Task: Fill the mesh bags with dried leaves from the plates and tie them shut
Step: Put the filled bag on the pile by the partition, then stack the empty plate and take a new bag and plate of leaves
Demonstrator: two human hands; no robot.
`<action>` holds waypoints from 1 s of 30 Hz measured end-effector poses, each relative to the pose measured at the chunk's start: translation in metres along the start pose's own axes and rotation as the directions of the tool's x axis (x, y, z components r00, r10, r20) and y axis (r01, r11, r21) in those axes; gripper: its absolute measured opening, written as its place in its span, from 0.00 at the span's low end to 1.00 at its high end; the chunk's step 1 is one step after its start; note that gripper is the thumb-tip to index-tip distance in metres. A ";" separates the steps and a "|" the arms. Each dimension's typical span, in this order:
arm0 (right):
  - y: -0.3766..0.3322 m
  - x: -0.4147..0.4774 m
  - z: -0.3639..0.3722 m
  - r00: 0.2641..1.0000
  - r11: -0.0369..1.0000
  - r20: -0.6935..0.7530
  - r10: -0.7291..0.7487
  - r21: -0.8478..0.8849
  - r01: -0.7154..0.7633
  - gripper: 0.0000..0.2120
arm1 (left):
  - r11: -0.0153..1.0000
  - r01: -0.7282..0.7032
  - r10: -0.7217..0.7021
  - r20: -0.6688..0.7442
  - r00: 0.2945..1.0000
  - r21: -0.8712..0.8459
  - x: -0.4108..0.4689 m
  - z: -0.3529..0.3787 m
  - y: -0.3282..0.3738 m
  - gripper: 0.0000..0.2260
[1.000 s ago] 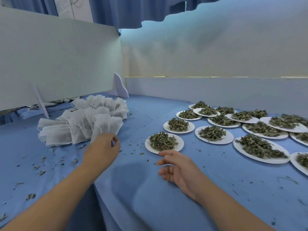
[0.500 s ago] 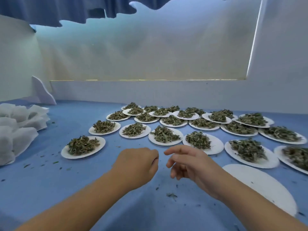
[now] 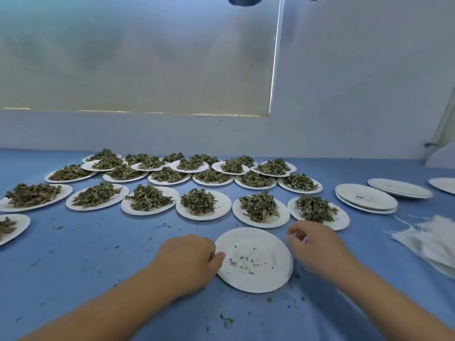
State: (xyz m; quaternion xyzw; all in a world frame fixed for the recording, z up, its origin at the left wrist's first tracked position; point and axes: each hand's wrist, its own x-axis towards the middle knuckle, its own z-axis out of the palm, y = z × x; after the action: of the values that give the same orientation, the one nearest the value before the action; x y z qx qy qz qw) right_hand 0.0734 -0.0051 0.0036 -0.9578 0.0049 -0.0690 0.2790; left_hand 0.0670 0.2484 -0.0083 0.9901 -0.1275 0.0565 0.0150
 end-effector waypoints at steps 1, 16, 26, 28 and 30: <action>0.006 0.000 0.001 0.999 0.999 0.010 0.042 -0.019 -0.042 0.06 | 1.000 0.025 -0.024 0.017 1.000 -0.005 0.000 0.001 0.001 0.20; 0.026 -0.004 -0.014 0.990 0.962 0.086 0.114 0.241 -0.131 0.02 | 0.885 0.174 -0.181 0.024 0.983 -0.433 -0.002 -0.001 0.025 0.15; 0.078 0.003 -0.067 0.947 0.668 0.105 0.304 0.685 -0.291 0.10 | 0.676 0.014 -0.043 -0.020 0.999 -0.737 0.039 0.006 0.090 0.09; 0.093 0.006 -0.076 0.934 0.600 0.113 0.338 0.739 -0.306 0.10 | 0.641 -0.018 0.004 -0.020 1.000 -0.767 0.052 0.008 0.104 0.08; 0.108 0.013 -0.084 0.921 0.532 0.100 0.375 0.790 -0.303 0.10 | 0.656 -0.056 0.042 -0.038 0.998 -0.753 0.063 0.011 0.113 0.08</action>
State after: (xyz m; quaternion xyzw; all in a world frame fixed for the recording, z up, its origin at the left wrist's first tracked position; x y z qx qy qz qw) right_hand 0.0776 -0.1414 0.0177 -0.7101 0.1708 -0.0476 0.6814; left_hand 0.1003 0.1230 -0.0098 0.8907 -0.1661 0.0076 0.4230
